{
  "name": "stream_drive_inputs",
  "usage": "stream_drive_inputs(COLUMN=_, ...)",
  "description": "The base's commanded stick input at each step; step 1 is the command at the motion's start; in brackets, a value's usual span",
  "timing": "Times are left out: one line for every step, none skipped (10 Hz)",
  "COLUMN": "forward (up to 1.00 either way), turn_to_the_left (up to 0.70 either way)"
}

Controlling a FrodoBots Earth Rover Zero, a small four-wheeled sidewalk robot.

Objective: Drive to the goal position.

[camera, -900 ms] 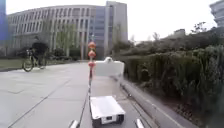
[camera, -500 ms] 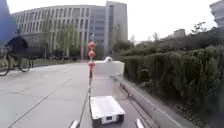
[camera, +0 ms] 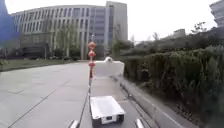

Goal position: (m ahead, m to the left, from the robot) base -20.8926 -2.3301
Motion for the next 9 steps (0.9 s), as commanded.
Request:
stream_drive_inputs(forward=-0.7, turn_to_the_left=0.0)
stream_drive_inputs(forward=-0.7, turn_to_the_left=0.0)
stream_drive_inputs(forward=-0.7, turn_to_the_left=0.0)
stream_drive_inputs(forward=-0.7, turn_to_the_left=0.0)
stream_drive_inputs(forward=-0.7, turn_to_the_left=0.0)
stream_drive_inputs(forward=-0.57, turn_to_the_left=0.0)
stream_drive_inputs(forward=0.0, turn_to_the_left=0.0)
stream_drive_inputs(forward=0.0, turn_to_the_left=0.0)
stream_drive_inputs(forward=0.0, turn_to_the_left=0.0)
